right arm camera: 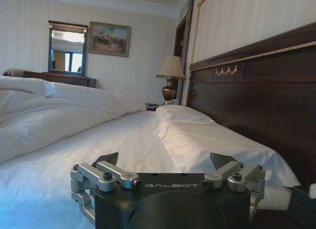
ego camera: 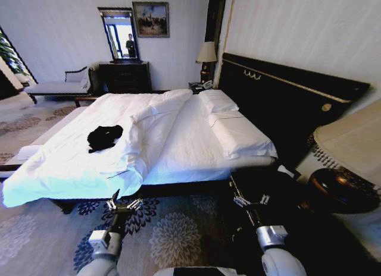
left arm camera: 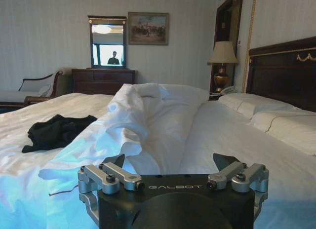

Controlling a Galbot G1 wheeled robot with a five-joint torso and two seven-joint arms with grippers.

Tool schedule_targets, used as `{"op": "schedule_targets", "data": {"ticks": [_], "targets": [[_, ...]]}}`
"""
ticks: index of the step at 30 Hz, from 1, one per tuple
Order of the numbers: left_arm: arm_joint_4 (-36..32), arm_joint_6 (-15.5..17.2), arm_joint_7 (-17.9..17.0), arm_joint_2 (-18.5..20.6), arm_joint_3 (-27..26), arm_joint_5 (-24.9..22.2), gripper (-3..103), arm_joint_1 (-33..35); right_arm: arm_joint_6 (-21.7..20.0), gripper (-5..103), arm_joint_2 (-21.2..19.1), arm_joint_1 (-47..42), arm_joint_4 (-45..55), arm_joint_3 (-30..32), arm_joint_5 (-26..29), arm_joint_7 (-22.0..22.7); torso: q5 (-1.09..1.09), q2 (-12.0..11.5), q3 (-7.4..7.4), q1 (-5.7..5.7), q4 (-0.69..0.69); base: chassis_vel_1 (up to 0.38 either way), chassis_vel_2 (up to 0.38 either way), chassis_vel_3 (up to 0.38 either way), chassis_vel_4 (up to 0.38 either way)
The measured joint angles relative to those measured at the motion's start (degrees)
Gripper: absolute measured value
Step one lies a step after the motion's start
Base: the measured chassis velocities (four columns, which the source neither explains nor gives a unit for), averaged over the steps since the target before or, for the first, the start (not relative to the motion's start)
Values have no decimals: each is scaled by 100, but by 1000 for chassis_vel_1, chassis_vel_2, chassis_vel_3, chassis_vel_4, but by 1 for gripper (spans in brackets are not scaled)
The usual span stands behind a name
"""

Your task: Fold the clothes on the bed.

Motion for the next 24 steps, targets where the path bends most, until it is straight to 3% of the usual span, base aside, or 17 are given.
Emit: {"op": "schedule_targets", "data": {"ticks": [24], "targets": [[18, -20, 22, -24, -29, -13, 100, -86, -55, 100, 80, 196, -111, 116, 49, 38, 1, 0, 0, 0, 0, -74, 80, 70, -78]]}}
